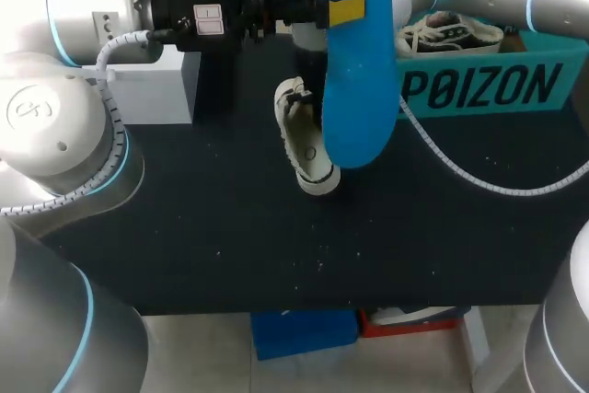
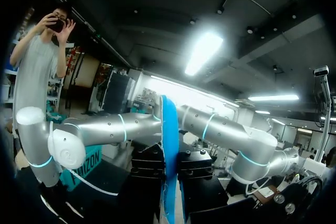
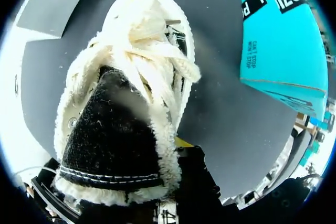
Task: Take the shoe out of the shoebox, open the shoe tongue, remove and reinsert the insole, then place the shoe into the shoebox
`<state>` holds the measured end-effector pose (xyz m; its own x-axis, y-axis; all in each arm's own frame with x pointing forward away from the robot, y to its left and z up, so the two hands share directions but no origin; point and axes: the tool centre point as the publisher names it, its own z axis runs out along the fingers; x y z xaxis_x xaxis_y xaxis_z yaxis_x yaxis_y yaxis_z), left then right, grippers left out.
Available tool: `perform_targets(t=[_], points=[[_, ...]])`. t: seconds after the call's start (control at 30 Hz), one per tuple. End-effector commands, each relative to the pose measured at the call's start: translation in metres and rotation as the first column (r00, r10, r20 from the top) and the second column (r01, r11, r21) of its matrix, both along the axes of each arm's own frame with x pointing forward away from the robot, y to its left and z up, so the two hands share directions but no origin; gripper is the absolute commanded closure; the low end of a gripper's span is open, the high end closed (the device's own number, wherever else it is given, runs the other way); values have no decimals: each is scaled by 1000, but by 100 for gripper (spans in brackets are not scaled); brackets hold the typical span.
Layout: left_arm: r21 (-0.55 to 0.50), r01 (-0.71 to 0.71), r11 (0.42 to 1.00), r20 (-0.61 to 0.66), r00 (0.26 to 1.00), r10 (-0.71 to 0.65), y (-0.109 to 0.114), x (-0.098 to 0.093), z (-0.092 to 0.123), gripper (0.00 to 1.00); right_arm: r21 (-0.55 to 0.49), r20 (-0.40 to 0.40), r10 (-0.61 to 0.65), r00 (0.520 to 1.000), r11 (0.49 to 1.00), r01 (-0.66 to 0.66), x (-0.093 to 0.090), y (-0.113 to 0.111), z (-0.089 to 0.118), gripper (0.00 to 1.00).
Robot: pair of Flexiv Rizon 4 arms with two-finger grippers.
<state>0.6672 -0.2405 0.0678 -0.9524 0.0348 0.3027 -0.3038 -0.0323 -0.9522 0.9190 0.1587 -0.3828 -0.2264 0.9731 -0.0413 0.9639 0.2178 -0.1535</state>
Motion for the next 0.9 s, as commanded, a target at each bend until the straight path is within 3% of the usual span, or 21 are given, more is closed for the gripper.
perform_targets(t=[0.03, 0.33, 0.37, 0.4, 0.57, 0.9], points=[[-3, -1, 1000, 2, 1000, 1, -1, 0, -1, 100, 6, 67, -376, 924, 927, 376, 1, -5, -22, 100], [-3, -1, 1000, 2, 1000, 1, -1, 0, -1, 100, -45, 69, -342, 937, 937, 345, 2, -18, -49, 99], [-3, -1, 1000, 2, 1000, 1, -1, 0, -1, 100, -44, 71, -339, 938, 938, 343, 2, -19, -49, 73], [-3, -1, 1000, 2, 1000, 1, -1, 0, -1, 100, -47, 71, -336, 939, 939, 340, 2, -20, -49, 0], [-3, -1, 1000, 2, 1000, 1, -1, 0, -1, 100, -8, 75, -336, 939, 941, 338, -3, -24, -40, 0], [-3, -1, 1000, 2, 1000, 1, -1, 0, -1, 100, 164, 122, -346, 930, 931, 325, -13, -18, 12, 0]])
